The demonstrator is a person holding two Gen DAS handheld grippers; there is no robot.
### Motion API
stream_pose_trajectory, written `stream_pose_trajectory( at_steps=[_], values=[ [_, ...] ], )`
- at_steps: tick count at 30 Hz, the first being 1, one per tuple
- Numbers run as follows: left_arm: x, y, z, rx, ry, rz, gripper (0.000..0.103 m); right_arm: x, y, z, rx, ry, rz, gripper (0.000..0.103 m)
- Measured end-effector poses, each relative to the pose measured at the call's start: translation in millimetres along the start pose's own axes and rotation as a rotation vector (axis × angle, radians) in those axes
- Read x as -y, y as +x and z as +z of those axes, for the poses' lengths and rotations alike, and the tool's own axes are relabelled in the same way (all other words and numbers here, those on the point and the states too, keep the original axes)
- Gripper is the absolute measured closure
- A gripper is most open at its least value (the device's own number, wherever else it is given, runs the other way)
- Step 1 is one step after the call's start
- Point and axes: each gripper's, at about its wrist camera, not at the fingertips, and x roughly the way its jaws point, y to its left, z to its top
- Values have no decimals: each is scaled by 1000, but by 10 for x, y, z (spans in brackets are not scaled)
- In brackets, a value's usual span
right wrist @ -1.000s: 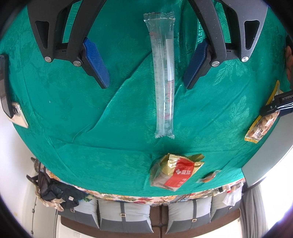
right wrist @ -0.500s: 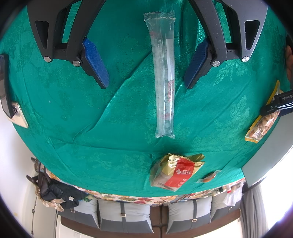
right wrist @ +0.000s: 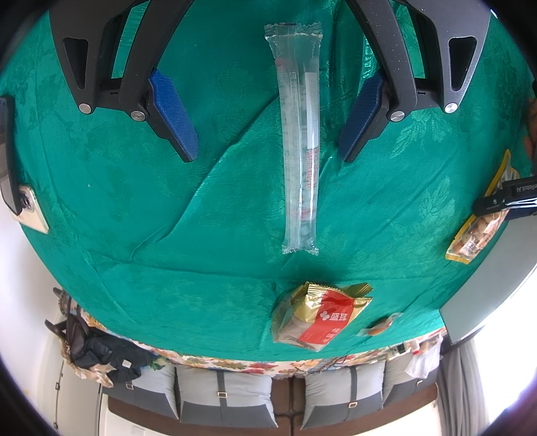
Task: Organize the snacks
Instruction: 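Grasp the clear tube snack with the right gripper and lift it, then grasp the peanut bag with left gripper while right gripper carries tube snack, then carry both items over the cardboard box and open both grippers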
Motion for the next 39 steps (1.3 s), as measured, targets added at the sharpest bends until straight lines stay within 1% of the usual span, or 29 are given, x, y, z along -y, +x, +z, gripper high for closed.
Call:
stream_pose_trajectory(
  at_steps=[2, 3, 4, 6, 7, 8, 9, 10, 12, 14, 15, 18, 19, 21, 23, 25, 27, 29, 30, 32, 34, 36, 38, 39],
  values=[
    [3, 28, 56, -63, 34, -12, 0, 8, -2, -6, -11, -4, 3, 15],
    [11, 39, 81, -88, 53, -19, 0, 11, 3, 17, -34, -5, 4, 15],
    [18, 53, 108, -115, 71, -25, 0, 9, 18, 67, -79, -8, 7, 15],
    [37, 78, 158, -172, 95, -33, 1, 8, 77, 205, -219, -15, 15, 15],
    [48, 71, 172, -185, 99, -36, 5, 9, 107, 266, -280, -18, 17, 18],
    [69, 35, 172, -179, 106, -40, 11, 7, 126, 318, -314, -25, 27, 18],
    [99, -18, 165, -163, 116, -45, 28, 0, 130, 354, -327, -31, 32, 32],
    [127, -68, 152, -152, 126, -47, 43, -18, 118, 383, -319, -51, 32, 58],
    [143, -115, 84, -154, 121, -46, 47, -52, 111, 404, -336, -70, 34, 83],
    [80, -197, -35, -141, 66, -81, 48, -18, 52, 366, -342, -23, 78, 84],
    [23, -263, -111, -132, 20, -123, 48, 18, -5, 326, -337, 28, 118, 84],
    [-123, -538, -386, -80, -105, -302, 48, 132, -219, 110, -309, 209, 277, 84],
    [-160, -651, -475, -56, -138, -345, 48, 153, -282, 31, -301, 263, 322, 84],
    [-253, -889, -604, -13, -199, -424, 48, 144, -378, -101, -292, 339, 379, 84],
    [-356, -1153, -685, 32, -242, -480, 48, 11, -475, -114, -291, 356, 416, 84],
    [-557, -1442, -689, 93, -274, -499, 48, -251, -603, -1, -274, 318, 459, 84],
    [-852, -1715, -676, 158, -305, -491, 48, -618, -785, 205, -244, 252, 512, 84],
    [-1171, -1942, -689, 205, -341, -450, 47, -1038, -975, 416, -213, 179, 573, 84],
    [-1356, -2005, -678, 220, -356, -408, 47, -1266, -1062, 520, -200, 146, 607, 84],
    [-1739, -2063, -688, 240, -391, -298, 47, -1754, -1216, 713, -180, 83, 681, 83],
    [-2099, -2021, -747, 229, -443, -203, 47, -2240, -1340, 842, -168, 19, 743, 83],
    [-2403, -1970, -869, 221, -482, -116, 46, -2695, -1432, 903, -159, -43, 783, 83],
    [-2619, -1853, -1019, 205, -505, -28, 44, -3052, -1476, 902, -147, -89, 808, 83],
    [-2703, -1790, -1068, 193, -516, 8, 40, -3221, -1471, 887, -144, -104, 822, 83]
  ],
)
